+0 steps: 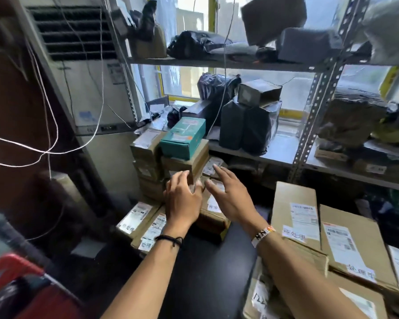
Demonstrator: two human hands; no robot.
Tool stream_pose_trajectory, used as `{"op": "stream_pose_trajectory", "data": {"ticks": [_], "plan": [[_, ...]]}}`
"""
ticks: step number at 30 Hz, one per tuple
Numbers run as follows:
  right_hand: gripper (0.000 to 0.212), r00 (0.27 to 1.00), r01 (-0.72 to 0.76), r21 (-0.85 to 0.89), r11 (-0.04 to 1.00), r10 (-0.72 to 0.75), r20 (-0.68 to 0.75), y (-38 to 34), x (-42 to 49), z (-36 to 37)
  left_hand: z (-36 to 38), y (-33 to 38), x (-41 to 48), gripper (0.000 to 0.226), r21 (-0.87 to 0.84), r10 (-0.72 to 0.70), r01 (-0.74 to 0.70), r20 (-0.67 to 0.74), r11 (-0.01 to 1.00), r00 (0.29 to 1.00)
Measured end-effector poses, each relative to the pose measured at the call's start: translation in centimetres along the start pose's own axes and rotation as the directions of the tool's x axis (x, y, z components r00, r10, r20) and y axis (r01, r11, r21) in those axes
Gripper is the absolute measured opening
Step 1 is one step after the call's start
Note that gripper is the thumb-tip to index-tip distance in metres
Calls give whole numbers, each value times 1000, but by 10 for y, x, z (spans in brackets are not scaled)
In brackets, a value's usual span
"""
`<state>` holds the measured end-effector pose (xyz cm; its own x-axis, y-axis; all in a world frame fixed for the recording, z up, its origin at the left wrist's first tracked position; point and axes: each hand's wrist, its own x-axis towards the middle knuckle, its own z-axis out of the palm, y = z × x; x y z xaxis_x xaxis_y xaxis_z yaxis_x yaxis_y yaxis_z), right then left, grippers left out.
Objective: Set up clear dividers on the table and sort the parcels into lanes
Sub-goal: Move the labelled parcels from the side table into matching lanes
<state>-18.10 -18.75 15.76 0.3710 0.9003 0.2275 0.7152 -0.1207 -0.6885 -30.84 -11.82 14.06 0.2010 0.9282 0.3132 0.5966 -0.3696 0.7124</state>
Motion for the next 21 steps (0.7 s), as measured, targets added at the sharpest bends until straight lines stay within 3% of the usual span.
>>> {"op": "stream_pose_trajectory", "data": {"ticks": [4, 9, 12, 17, 21], "plan": [[67, 997, -81, 126, 989, 81, 4, -22, 45, 28, -12, -25, 59, 50, -116, 0, 2, 19, 993, 1000], [72, 981, -185, 210, 960, 193, -14, -32, 104, 56, -22, -49, 146, 55, -135, -7, 10, 27, 991, 1000], [79, 974, -215, 228, 950, 227, -25, -32, 134, 67, -24, -62, 195, 62, -85, 32, -25, 81, 996, 996], [86, 979, -193, 164, 967, 200, -30, -26, 181, 80, -17, -85, 255, 92, 165, 138, -202, 337, 965, 931], [78, 977, -209, 132, 969, 213, -16, -17, 206, 90, -2, -96, 273, 94, 162, 167, -246, 388, 956, 906]]}}
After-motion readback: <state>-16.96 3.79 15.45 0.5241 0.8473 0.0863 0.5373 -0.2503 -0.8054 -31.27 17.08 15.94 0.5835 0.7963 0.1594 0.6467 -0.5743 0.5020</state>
